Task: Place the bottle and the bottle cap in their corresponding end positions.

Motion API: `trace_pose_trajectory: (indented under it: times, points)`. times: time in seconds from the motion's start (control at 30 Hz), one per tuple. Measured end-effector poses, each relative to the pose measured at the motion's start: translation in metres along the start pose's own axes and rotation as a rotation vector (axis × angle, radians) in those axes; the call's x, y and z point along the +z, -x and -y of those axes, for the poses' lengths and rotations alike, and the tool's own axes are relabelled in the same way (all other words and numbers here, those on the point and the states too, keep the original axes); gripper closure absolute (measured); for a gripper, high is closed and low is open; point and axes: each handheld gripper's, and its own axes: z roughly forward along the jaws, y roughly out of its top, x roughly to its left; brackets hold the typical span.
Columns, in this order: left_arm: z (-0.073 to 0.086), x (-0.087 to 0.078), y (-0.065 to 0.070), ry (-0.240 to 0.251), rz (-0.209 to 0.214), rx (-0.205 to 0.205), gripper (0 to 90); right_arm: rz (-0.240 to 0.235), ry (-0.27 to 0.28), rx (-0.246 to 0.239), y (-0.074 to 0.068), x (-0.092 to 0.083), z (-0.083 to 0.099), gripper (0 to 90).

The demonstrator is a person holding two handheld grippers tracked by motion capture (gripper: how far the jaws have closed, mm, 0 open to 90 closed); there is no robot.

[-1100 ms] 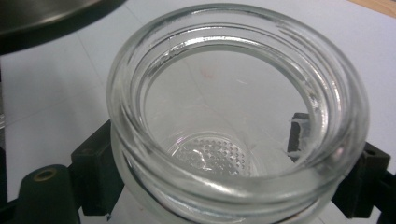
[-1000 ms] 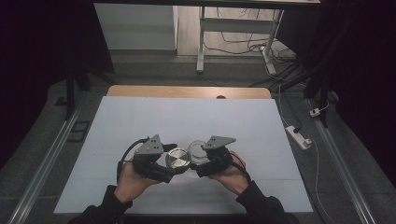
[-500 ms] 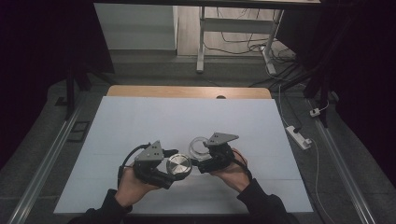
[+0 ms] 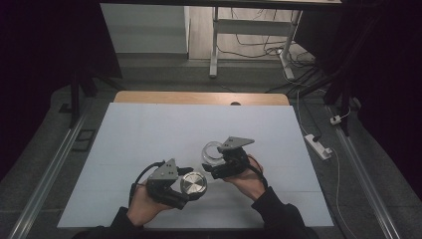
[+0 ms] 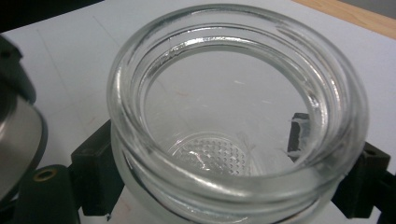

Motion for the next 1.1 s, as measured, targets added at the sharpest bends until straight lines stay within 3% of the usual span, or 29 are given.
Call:
trace_pose_trajectory:
  times: [0.37,0.8,1.1]
  points:
    - [0.009,0.017,0.002,-0.029,0.007,0.016,20.3,0.024,0.001,0.012,0.01,0.008,-0.005,14.6]
    - [0.018,0.038,-0.004,-0.069,-0.024,0.038,20.4,0.055,0.009,0.028,0.025,0.023,-0.015,14.6]
    - [0.024,0.049,-0.016,-0.072,-0.04,0.002,20.4,0.072,0.009,0.038,0.033,0.033,-0.02,14.6]
